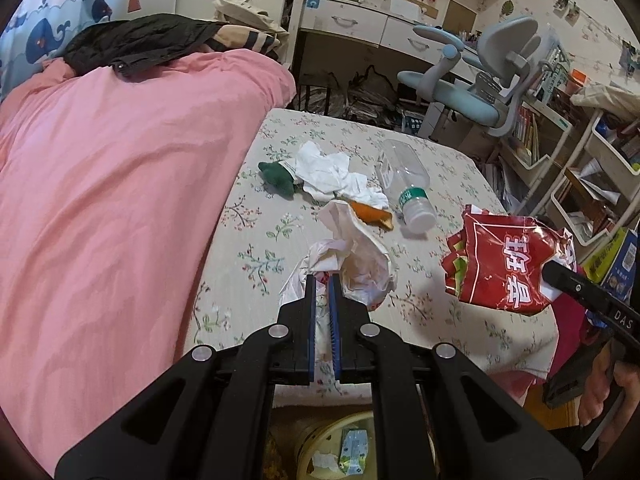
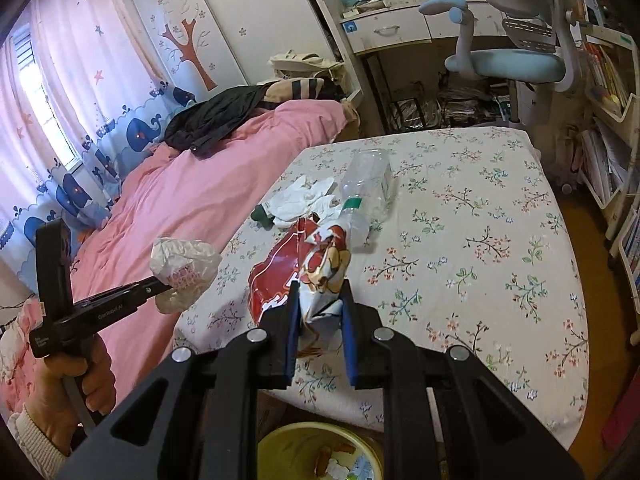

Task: Collect trash
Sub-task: 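Drop the red chip bag into the yellow bin with the right gripper while the left gripper carries the tissue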

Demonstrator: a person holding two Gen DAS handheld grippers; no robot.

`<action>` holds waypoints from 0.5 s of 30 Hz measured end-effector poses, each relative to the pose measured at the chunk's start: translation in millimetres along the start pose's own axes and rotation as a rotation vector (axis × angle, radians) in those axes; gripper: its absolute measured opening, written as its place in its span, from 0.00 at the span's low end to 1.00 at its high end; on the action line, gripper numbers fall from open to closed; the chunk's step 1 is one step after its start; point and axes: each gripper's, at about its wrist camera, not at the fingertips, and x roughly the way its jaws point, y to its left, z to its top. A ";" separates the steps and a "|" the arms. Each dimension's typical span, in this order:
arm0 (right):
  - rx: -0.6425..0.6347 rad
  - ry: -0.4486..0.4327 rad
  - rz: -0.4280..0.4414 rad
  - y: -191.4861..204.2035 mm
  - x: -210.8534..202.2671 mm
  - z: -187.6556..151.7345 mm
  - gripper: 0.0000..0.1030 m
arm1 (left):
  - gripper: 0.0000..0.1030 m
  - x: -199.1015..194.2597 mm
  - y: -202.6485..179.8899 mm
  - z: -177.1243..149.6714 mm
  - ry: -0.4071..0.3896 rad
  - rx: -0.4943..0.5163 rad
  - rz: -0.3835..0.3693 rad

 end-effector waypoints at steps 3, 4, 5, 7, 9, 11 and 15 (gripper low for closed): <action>-0.007 -0.003 -0.001 1.3 -3.8 -3.5 0.19 | 0.06 -3.8 -2.3 -5.1 0.002 0.005 0.001; -0.009 -0.004 -0.001 1.2 -5.1 -4.6 0.19 | 0.06 -5.1 -3.5 -6.6 0.002 0.006 0.000; -0.009 -0.005 -0.001 0.9 -6.2 -5.0 0.19 | 0.06 -6.2 -4.1 -8.1 0.003 0.008 0.000; -0.009 -0.006 -0.001 0.6 -8.3 -6.9 0.19 | 0.06 -8.7 -5.8 -11.8 0.004 0.010 -0.001; -0.009 -0.006 -0.001 0.8 -8.0 -6.6 0.19 | 0.06 -11.4 -8.0 -15.0 0.002 0.014 -0.005; -0.008 -0.005 -0.002 0.8 -8.0 -6.6 0.19 | 0.06 -14.0 -10.3 -17.8 0.000 0.017 -0.010; 0.001 -0.006 0.000 -1.2 -13.4 -11.8 0.19 | 0.06 -19.2 -15.7 -25.2 0.001 0.028 -0.023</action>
